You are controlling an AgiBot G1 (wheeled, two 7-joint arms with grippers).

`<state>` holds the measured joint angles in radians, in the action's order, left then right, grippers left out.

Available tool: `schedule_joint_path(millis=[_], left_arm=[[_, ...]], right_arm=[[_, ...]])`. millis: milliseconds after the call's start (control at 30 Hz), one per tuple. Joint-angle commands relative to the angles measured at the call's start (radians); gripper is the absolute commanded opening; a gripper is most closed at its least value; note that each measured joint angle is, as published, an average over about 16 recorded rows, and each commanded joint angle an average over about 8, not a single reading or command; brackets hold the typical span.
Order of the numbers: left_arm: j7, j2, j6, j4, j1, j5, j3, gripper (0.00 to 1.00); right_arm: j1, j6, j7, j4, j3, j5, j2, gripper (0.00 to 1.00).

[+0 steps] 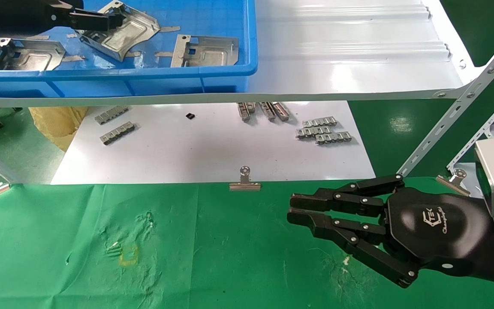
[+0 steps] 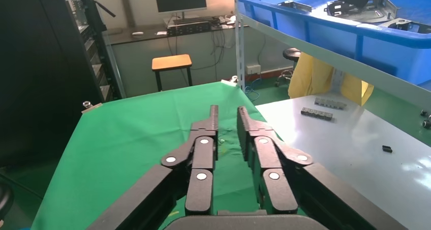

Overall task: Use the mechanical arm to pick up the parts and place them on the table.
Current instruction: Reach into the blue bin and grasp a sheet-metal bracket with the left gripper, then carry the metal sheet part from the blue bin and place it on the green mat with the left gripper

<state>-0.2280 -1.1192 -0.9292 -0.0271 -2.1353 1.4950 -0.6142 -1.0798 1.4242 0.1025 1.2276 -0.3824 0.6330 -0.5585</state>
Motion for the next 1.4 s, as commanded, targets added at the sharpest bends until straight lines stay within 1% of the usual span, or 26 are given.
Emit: schedule_joint_path(millis=[33, 300, 633, 1100, 1267, 1333, 1400], left_arm=[[-0.001, 0.000, -0.006, 0.007, -0.006, 0.004, -0.003, 0.00], [0.006, 0.000, -0.009, 0.017, -0.012, 0.019, -0.014, 0.00], [0.041, 0.000, 0.000, 0.011, -0.016, 0.045, -0.031, 0.00], [0.067, 0.007, -0.021, 0.010, -0.026, 0.037, -0.026, 0.00], [0.087, 0.022, -0.087, -0.012, -0.050, 0.001, -0.001, 0.00], [0.103, 0.033, -0.142, -0.025, -0.058, -0.022, 0.014, 0.00], [0.125, 0.048, -0.223, -0.040, -0.063, -0.051, 0.032, 0.00]], right_arm=[[0.000, 0.000, 0.000, 0.000, 0.000, 0.000, 0.000, 1.00], [0.000, 0.000, 0.000, 0.000, 0.000, 0.000, 0.000, 1.00], [0.000, 0.000, 0.000, 0.000, 0.000, 0.000, 0.000, 1.00], [0.000, 0.000, 0.000, 0.000, 0.000, 0.000, 0.000, 1.00], [0.000, 0.000, 0.000, 0.000, 0.000, 0.000, 0.000, 1.00], [0.000, 0.000, 0.000, 0.000, 0.000, 0.000, 0.000, 1.00], [0.000, 0.000, 0.000, 0.000, 0.000, 0.000, 0.000, 1.00]])
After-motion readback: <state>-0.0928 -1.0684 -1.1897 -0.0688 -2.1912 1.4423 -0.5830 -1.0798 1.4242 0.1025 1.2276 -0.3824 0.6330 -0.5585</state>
